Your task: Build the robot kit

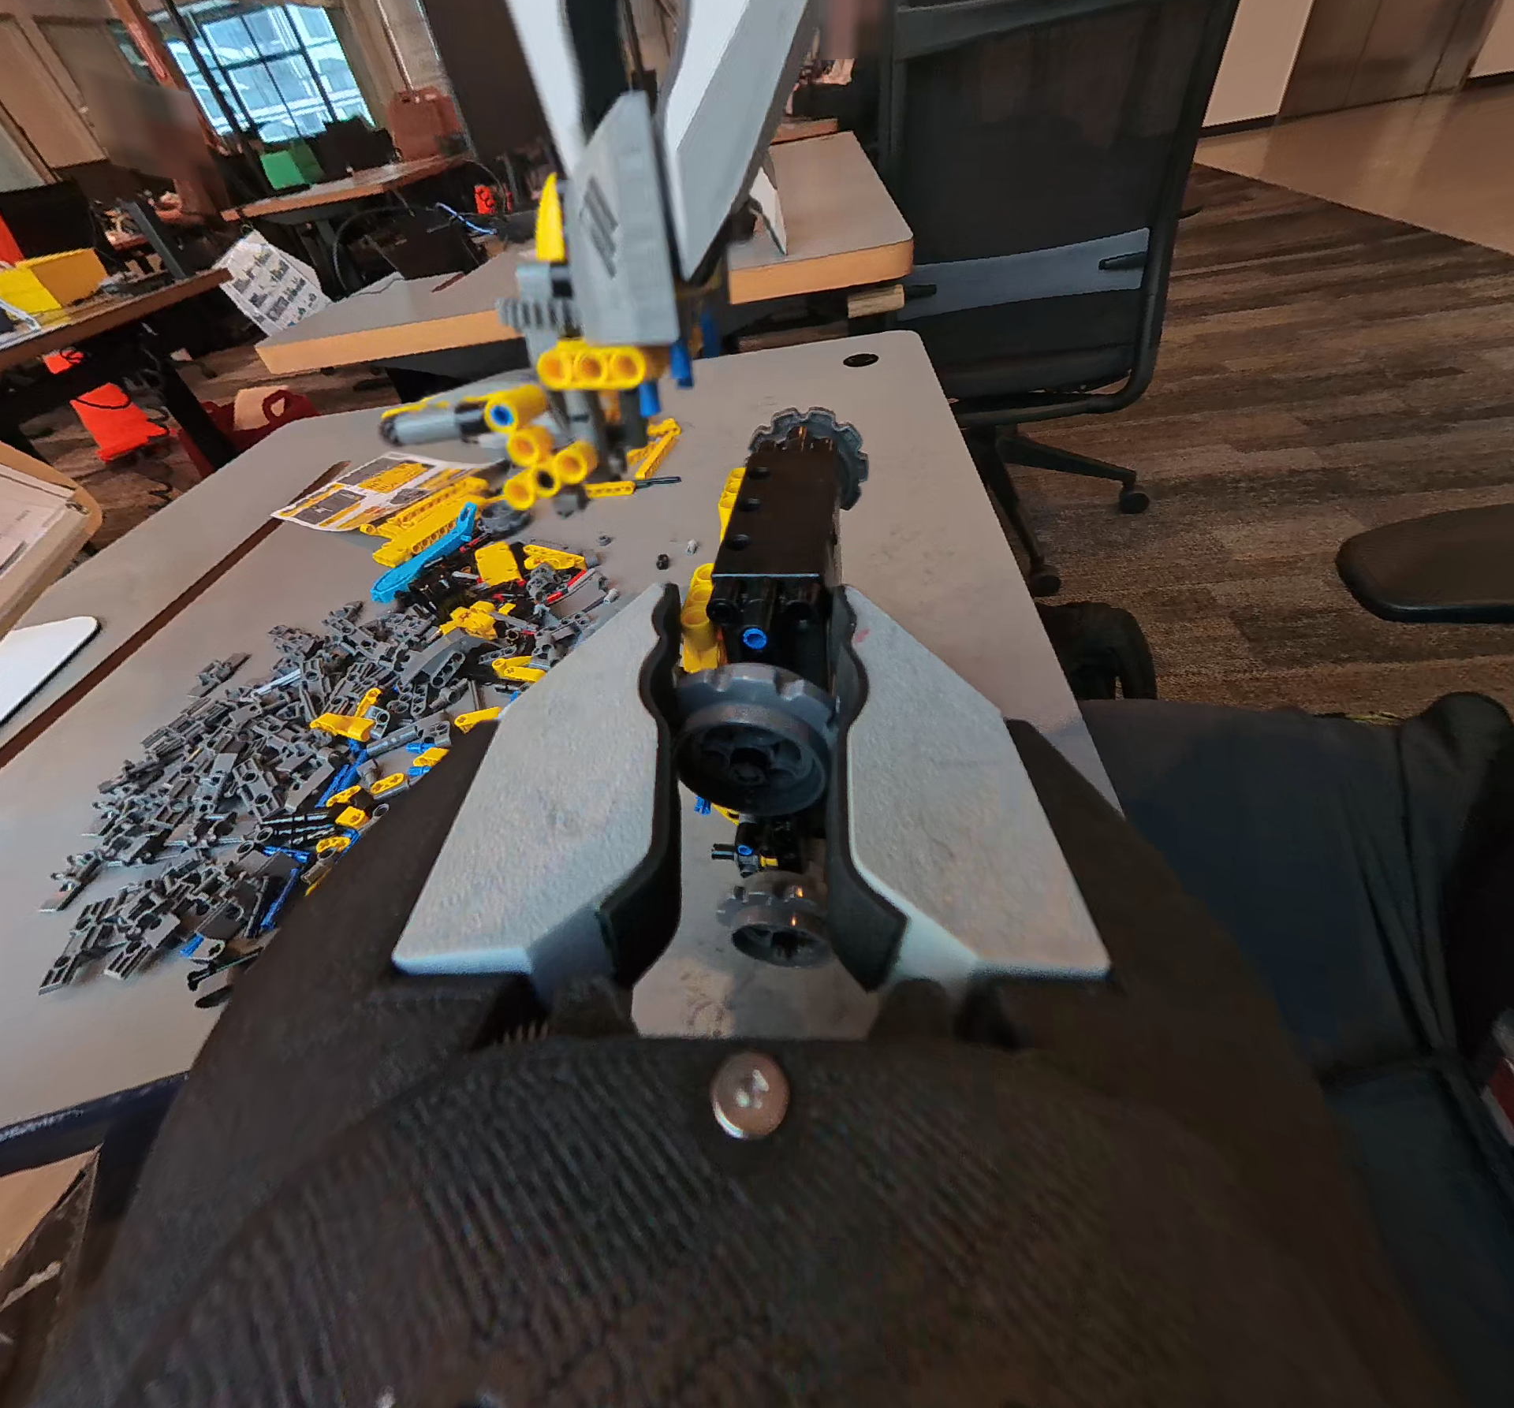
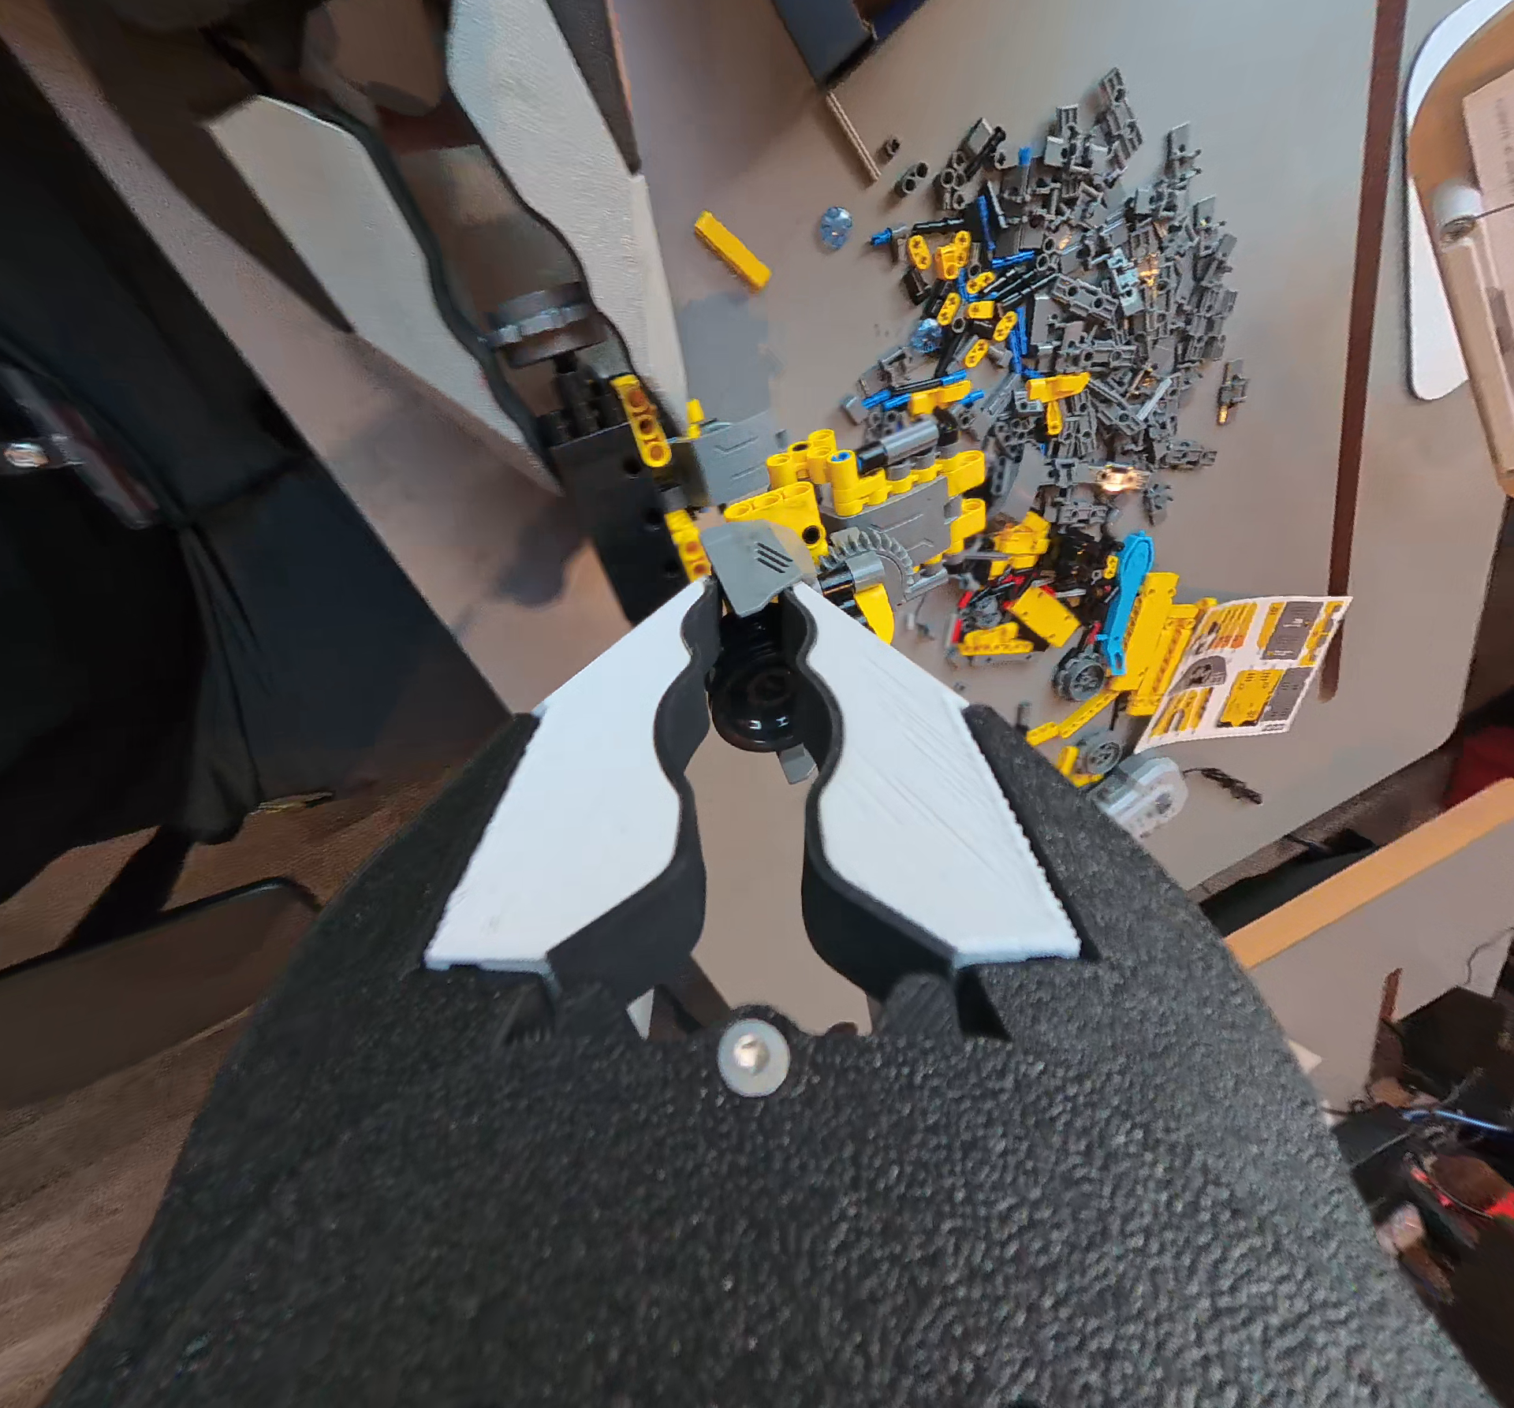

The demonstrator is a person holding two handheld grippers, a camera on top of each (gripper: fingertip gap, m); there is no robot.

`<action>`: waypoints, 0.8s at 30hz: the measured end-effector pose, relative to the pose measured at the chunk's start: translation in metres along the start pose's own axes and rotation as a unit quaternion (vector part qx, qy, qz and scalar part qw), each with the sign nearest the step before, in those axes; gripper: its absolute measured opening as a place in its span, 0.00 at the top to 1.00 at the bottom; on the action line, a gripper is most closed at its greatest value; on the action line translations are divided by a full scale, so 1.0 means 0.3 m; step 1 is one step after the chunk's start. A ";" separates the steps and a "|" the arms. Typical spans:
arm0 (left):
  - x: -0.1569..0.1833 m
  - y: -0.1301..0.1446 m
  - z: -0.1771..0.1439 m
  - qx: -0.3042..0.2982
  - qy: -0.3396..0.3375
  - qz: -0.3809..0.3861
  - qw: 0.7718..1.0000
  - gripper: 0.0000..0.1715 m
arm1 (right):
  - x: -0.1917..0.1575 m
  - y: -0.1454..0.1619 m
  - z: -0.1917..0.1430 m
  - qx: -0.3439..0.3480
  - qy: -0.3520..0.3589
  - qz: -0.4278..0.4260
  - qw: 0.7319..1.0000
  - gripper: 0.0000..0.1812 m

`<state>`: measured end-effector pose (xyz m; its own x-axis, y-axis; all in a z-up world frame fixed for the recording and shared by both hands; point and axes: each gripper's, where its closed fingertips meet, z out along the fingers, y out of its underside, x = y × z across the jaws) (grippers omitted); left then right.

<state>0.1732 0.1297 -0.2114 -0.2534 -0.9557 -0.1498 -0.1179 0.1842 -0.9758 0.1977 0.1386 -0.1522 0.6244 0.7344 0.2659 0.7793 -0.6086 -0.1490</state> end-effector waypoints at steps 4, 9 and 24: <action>0.007 -0.002 0.006 0.001 -0.007 0.012 1.000 0.81 | -0.040 -0.009 0.008 -0.028 -0.014 0.017 0.999 0.93; 0.018 -0.003 0.009 0.001 -0.006 0.021 1.000 0.81 | -0.085 -0.014 0.075 -0.060 -0.025 0.013 0.998 0.96; 0.001 -0.010 0.005 0.001 -0.045 0.052 0.998 0.80 | -0.085 -0.055 0.081 -0.066 -0.042 0.017 0.997 0.96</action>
<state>0.1751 0.1285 -0.2087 -0.1768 -0.9481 -0.2643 -0.0933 0.2835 -0.9544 0.1702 0.1371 -0.1796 0.6571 0.7318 0.1810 0.7472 -0.6641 -0.0277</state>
